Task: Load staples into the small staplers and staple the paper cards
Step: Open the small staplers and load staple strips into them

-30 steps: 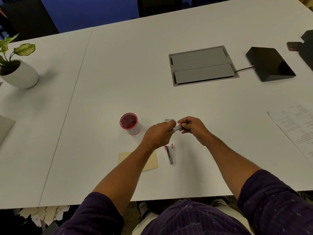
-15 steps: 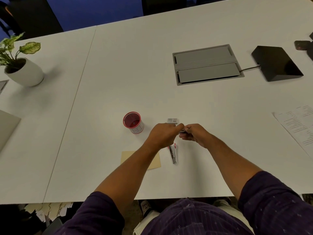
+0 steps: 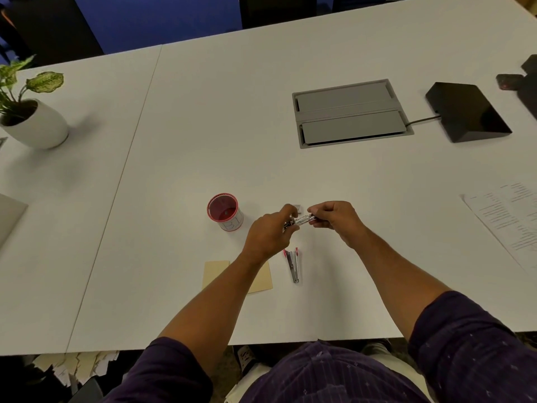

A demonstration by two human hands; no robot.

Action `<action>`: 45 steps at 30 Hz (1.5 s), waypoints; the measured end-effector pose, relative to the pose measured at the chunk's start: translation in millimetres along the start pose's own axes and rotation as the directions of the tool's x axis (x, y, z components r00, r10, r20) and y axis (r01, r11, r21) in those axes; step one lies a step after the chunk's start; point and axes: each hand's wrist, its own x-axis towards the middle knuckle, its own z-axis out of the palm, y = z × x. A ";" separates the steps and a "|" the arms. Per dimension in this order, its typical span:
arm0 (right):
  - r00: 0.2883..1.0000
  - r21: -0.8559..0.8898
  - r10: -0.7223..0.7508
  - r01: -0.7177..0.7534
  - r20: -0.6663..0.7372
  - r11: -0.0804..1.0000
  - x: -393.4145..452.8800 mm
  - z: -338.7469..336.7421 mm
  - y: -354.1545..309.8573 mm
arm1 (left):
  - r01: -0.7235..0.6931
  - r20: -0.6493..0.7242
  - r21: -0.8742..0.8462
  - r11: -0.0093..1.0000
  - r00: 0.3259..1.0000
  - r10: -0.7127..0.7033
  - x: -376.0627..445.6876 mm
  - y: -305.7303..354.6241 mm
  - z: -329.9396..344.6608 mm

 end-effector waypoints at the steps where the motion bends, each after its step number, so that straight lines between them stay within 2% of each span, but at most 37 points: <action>1: 1.000 0.006 0.001 -0.001 0.001 1.000 -0.7 -0.6 -0.4 | -0.003 0.001 0.000 1.000 1.000 0.003 0.2 0.6 0.1; 6: 0.999 0.037 0.035 -0.035 -0.001 0.999 -5.0 -2.5 0.1 | -0.017 0.008 0.000 1.000 1.000 0.017 1.0 1.9 -0.6; 12: 0.998 0.050 0.061 -0.061 -0.007 0.997 -6.6 -5.3 0.4 | -0.086 -0.016 0.104 0.991 0.996 0.089 1.1 2.4 2.0; 17: 0.998 0.154 0.051 -0.055 0.033 0.987 -10.5 -4.1 -5.2 | -0.133 -0.049 0.129 0.983 0.989 0.141 0.5 3.3 5.0; 21: 0.999 0.074 -0.009 0.006 0.034 0.997 -11.0 -2.5 -1.2 | -0.159 -0.026 0.164 0.974 0.986 0.165 1.3 4.8 7.8; 25: 1.000 0.058 -0.004 0.004 -0.002 0.998 -9.7 -2.0 0.0 | -0.133 -0.004 0.141 0.981 0.991 0.135 1.9 6.3 10.9; 27: 1.000 0.039 -0.009 0.008 0.011 0.999 -9.5 -2.9 -0.6 | -0.075 0.015 0.082 0.994 0.997 0.074 2.3 5.8 11.1; 30: 1.000 0.013 -0.020 0.020 0.003 1.000 -9.6 -4.1 -0.4 | 0.094 0.043 -0.124 0.988 0.995 -0.090 1.1 3.0 9.5; 32: 0.999 0.025 -0.027 0.028 -0.025 0.999 -9.4 -4.4 0.4 | 0.214 0.046 -0.268 0.939 0.977 -0.209 0.3 -0.5 7.0; 35: 0.997 0.063 -0.022 0.026 -0.070 0.998 -8.6 -7.1 2.8 | 0.318 0.043 -0.438 0.841 0.942 -0.333 -0.4 -5.3 2.6; 40: 0.997 0.142 0.007 0.005 -0.083 0.990 -7.2 -11.6 6.1 | 0.335 0.055 -0.679 0.654 0.911 -0.409 1.7 -10.1 -0.5; 45: 0.991 0.236 0.062 -0.032 -0.119 0.971 -4.9 -11.7 4.8 | 0.332 0.098 -0.824 0.458 0.881 -0.462 2.5 -9.2 0.2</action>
